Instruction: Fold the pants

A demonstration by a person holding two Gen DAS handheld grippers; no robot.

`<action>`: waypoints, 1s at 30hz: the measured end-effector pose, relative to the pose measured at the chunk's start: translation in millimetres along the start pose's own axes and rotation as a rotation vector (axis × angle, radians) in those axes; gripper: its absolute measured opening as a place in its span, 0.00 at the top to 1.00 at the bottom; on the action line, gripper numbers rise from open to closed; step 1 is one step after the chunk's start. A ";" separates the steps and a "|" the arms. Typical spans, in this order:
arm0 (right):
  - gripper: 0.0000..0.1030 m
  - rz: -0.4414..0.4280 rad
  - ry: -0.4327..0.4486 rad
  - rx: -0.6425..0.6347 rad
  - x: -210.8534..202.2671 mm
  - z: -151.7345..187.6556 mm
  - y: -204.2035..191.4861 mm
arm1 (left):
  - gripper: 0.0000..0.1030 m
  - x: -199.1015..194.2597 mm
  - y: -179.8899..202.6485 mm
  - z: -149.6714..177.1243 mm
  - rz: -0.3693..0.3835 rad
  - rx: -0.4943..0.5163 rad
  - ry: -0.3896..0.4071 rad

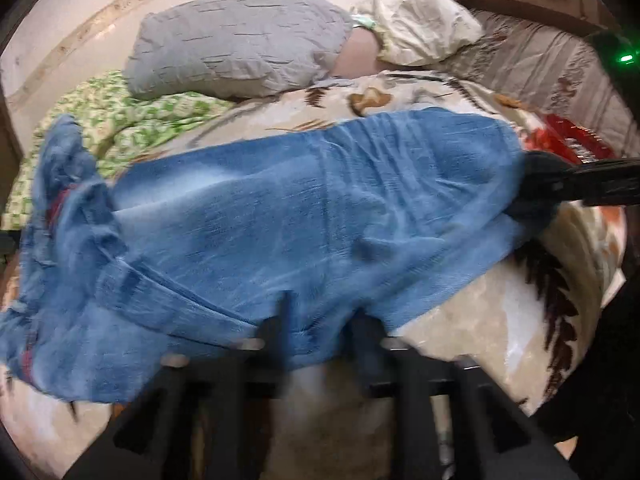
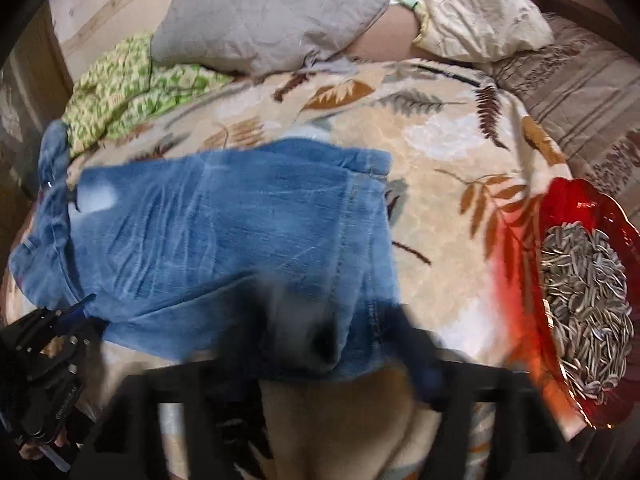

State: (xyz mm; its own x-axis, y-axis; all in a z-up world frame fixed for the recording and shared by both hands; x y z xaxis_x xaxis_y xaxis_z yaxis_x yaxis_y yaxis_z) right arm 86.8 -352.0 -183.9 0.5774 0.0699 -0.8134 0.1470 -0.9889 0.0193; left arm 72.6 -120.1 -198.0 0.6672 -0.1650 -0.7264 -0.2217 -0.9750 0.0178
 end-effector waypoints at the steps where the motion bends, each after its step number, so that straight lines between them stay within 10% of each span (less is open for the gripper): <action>1: 0.25 -0.002 0.017 0.003 -5.8 0.5 0.6 | 0.13 -2.5 -2.3 -1.3 -0.014 -0.009 0.004; 16: 0.06 0.020 0.206 -0.088 -88.3 -41.3 -34.9 | 0.03 -85.5 -89.5 -43.7 0.061 -0.127 0.102; 30: 0.04 -0.291 0.278 -0.318 -65.6 -110.5 -165.8 | 0.00 -87.4 -242.0 -86.8 0.005 -0.241 0.047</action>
State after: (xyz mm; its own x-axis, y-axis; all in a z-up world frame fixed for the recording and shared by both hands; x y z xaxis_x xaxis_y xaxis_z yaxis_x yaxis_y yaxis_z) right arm 113.3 -178.1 -69.5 0.6618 0.4112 -0.6268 0.5453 -0.8378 0.0261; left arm 129.6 117.3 -79.2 0.6999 -0.1707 -0.6936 -0.0526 -0.9807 0.1883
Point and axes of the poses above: each gripper's, at about its wrist camera, not at the fingertips, and x roughly the way its jaws point, y to its right, z to its underside, the point moved 2 cm from there along x, roughly the way its jaws point, and after that the axes turned 14 degrees about -x, right-handed, at the moved point
